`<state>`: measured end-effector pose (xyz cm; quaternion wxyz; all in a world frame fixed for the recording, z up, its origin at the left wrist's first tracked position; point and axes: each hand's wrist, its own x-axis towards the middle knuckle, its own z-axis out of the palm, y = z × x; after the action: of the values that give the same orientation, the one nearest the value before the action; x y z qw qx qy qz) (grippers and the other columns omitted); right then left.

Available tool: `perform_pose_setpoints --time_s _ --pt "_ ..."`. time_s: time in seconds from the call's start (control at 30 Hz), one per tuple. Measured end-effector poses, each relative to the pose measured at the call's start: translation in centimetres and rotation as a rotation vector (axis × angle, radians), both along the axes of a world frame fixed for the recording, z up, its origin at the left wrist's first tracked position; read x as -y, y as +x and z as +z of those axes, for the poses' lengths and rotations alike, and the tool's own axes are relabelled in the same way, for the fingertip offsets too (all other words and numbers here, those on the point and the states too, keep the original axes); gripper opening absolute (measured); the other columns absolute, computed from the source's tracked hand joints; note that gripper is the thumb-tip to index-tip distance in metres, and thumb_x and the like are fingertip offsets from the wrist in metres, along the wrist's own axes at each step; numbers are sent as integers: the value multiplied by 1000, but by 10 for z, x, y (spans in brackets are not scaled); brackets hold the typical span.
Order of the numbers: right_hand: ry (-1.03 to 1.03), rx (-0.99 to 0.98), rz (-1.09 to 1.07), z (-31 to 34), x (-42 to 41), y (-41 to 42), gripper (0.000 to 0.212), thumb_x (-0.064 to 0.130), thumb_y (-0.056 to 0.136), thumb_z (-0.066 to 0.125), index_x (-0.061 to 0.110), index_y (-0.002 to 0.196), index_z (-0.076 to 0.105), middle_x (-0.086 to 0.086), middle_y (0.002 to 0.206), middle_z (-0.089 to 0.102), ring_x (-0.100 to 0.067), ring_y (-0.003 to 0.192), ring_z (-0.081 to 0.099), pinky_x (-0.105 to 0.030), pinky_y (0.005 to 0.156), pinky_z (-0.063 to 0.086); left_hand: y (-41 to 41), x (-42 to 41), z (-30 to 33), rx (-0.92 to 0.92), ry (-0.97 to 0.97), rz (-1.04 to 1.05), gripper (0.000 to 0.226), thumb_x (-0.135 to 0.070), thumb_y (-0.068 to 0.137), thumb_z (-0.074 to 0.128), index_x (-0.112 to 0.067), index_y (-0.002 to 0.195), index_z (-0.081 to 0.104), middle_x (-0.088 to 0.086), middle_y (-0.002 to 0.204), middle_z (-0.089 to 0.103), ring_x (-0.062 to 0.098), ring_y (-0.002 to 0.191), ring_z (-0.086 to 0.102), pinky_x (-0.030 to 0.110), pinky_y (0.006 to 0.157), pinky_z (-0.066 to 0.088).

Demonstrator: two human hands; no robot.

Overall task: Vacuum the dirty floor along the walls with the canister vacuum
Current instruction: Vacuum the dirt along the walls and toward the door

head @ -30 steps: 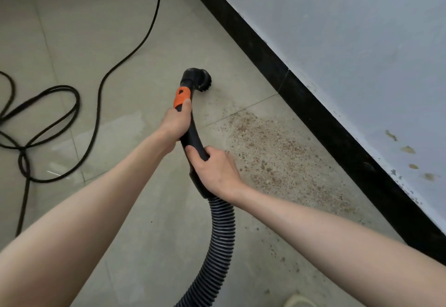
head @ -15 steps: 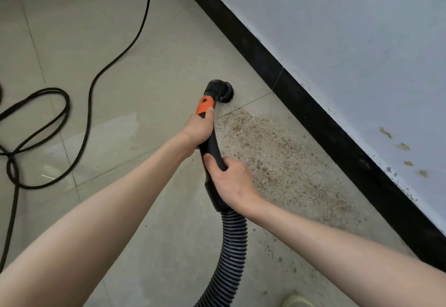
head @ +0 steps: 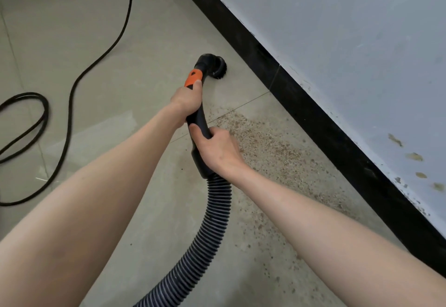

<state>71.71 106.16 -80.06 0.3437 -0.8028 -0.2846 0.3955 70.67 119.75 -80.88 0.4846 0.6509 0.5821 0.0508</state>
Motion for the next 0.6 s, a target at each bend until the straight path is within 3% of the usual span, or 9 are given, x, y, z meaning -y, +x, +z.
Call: perform_pose_setpoints --time_s 0.23,0.33,0.4,0.5,0.6 --pt "-6 -1 -47 -8 29 -12 42 60 92 44 22 75 52 -4 78 63 -25 72 63 -34 61 47 -2 23 -6 -30 -13 -110 47 -49 99 31 -4 104 47 8 85 53 25 77 53 30 65 44" --pt "-19 2 -65 -9 53 -20 43 59 92 44 20 77 53 -3 77 64 -24 73 63 -35 65 50 -7 43 -11 -30 -34 -146 59 -51 98 31 1 121 47 16 108 59 32 94 59 32 69 47" --pt "-26 9 -76 -6 65 -25 42 58 93 45 21 74 52 -2 75 62 -23 71 62 -33 62 46 -12 55 -11 -26 -53 -157 61 -51 97 32 1 124 47 19 114 59 32 94 60 32 69 47" --pt "-47 32 -86 0 77 -36 42 58 93 45 21 73 52 -1 73 61 -22 69 60 -31 58 41 -24 70 -2 14 -100 -161 56 -49 99 31 0 118 48 12 93 58 21 72 54 27 55 43" --pt "-78 41 -81 5 92 -51 43 58 93 46 22 70 51 0 72 61 -21 68 60 -31 57 40 -44 87 5 58 -154 -151 45 -46 100 31 -5 105 47 4 75 49 15 63 49 25 52 40"
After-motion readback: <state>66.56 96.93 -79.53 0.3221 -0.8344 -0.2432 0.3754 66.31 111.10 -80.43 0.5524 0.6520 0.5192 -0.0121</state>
